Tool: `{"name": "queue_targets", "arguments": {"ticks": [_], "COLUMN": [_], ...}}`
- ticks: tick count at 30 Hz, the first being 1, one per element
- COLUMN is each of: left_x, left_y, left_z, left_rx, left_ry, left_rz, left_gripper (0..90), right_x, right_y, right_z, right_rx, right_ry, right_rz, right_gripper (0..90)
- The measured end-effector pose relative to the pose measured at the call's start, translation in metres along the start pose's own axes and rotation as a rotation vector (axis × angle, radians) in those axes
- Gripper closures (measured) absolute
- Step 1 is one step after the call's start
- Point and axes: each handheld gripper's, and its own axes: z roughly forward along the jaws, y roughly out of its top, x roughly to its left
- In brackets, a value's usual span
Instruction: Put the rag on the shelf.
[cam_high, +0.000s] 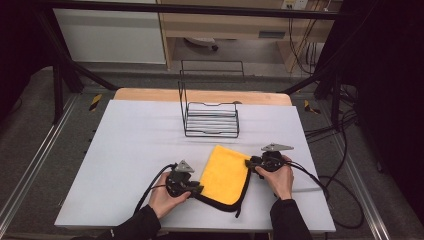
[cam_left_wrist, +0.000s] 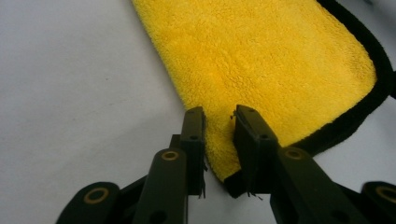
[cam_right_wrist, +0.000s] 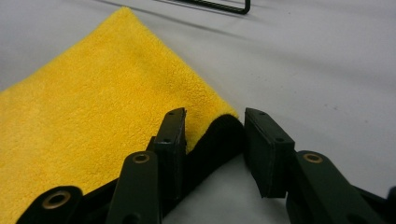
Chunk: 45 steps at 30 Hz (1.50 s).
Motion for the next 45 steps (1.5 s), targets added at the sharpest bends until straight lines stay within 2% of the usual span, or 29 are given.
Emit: {"name": "queue_targets", "arguments": {"ticks": [3, 6, 12, 16, 21, 29, 32, 36, 37, 39, 45], "left_x": [-0.001, -0.001, -0.005, -0.008, -0.012, -0.009, -0.010, -0.008, -0.007, -0.004, 0.017], "left_y": [0.000, 0.000, 0.000, -0.006, -0.017, -0.038, -0.044, -0.045, -0.044, -0.041, -0.025], "left_z": [0.000, 0.000, -0.005, -0.013, -0.027, -0.048, -0.051, -0.051, -0.051, -0.056, -0.069], "left_rx": [0.001, 0.000, 0.001, 0.013, 0.020, 0.022, 0.011, 0.001, 0.000, -0.017, -0.098], "left_ry": [-0.004, -0.010, 0.000, 0.000, 0.008, 0.025, 0.029, 0.020, 0.016, 0.027, 0.085], "left_rz": [0.001, 0.000, 0.008, 0.005, 0.004, -0.022, -0.031, -0.035, -0.034, -0.028, -0.020], "left_gripper": [76.8, 81.4, 86.3, 86.6, 86.6, 86.6, 86.3, 84.8, 83.9, 82.0, 60.5], "right_x": [0.001, 0.002, 0.004, 0.010, 0.027, 0.053, 0.060, 0.059, 0.058, 0.057, 0.057], "right_y": [0.000, 0.000, 0.001, 0.005, 0.015, 0.027, 0.029, 0.028, 0.027, 0.025, 0.025], "right_z": [0.000, 0.000, 0.000, 0.004, 0.015, 0.034, 0.039, 0.042, 0.042, 0.039, 0.026], "right_rx": [0.007, 0.004, -0.002, -0.008, -0.010, 0.011, 0.012, 0.032, 0.022, 0.018, 0.004], "right_ry": [0.002, 0.022, 0.035, 0.050, 0.099, 0.168, 0.185, 0.157, 0.152, 0.149, 0.151], "right_rz": [0.006, 0.026, 0.055, 0.020, -0.034, -0.079, -0.104, -0.152, -0.166, -0.168, -0.195], "right_gripper": [66.6, 76.4, 80.3, 80.7, 80.9, 80.8, 80.7, 78.5, 76.8, 72.4, 56.6]}}
